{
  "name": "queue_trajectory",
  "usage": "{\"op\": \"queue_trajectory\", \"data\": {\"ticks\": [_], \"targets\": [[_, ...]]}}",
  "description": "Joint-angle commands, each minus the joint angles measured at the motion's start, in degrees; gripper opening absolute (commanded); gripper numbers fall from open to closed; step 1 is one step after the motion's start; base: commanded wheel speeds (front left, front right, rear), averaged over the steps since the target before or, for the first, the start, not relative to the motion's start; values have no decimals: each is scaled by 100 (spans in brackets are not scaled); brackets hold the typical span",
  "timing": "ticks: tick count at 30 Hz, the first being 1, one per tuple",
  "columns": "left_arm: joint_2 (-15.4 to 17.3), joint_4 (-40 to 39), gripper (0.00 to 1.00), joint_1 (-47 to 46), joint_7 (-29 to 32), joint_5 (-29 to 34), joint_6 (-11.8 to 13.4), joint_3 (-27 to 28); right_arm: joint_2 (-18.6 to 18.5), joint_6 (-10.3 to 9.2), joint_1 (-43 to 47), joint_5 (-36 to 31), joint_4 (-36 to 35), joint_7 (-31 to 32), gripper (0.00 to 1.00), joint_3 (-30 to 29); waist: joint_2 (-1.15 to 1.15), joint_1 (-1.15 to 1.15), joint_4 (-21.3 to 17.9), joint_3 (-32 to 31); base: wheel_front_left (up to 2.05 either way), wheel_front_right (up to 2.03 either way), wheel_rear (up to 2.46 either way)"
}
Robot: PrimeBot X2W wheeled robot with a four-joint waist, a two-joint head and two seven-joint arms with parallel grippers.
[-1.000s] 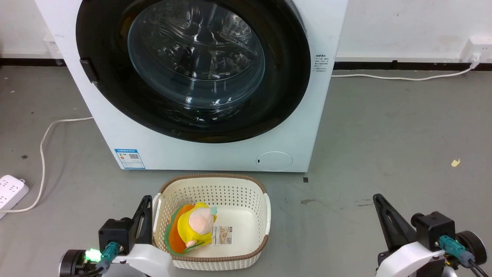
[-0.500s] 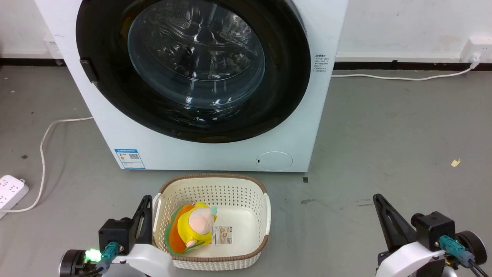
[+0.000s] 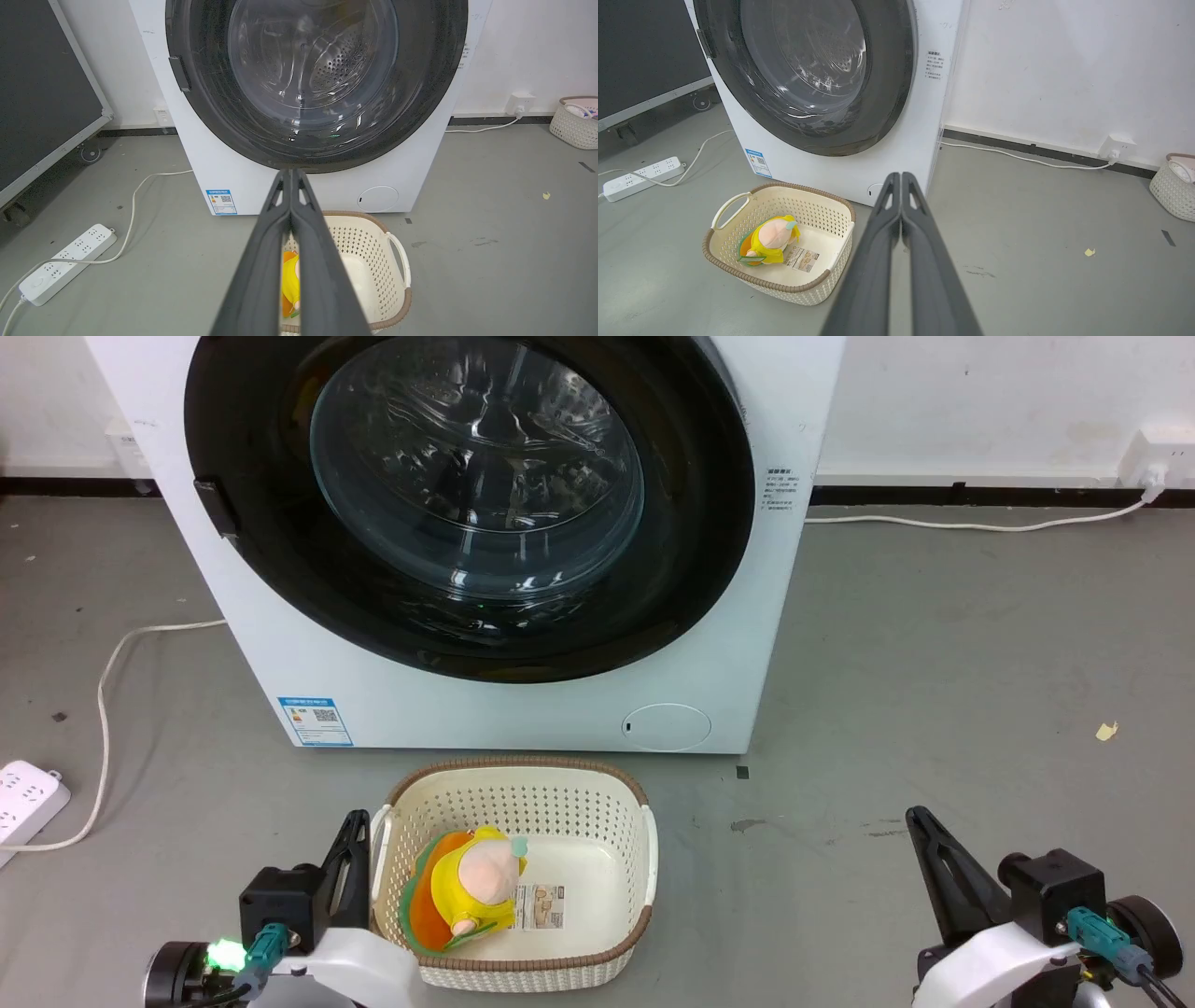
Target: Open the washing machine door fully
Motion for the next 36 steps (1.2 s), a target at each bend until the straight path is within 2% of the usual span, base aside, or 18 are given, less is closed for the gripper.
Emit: {"op": "queue_trajectory", "data": {"ticks": [1, 18, 19, 36], "targets": [[8, -23, 0, -85, 3, 51, 15, -2, 30, -4, -70, -43, -25, 2, 0, -5, 0, 0, 0, 0, 0, 0, 0], [8, -23, 0, -85, 3, 51, 15, -2, 30, -4, -70, -43, -25, 2, 0, -5, 0, 0, 0, 0, 0, 0, 0], [0, 0, 100, 0, -1, 0, 0, 1, 0, 0, 0, 1, 0, -1, 100, 1, 0, 0, 0, 0, 0, 0, 0], [0, 6, 100, 5, -148, -87, 1, -9, 2, 1, -17, 129, 8, -150, 100, -35, 0, 0, -2, 27, 0, 0, 0]]}}
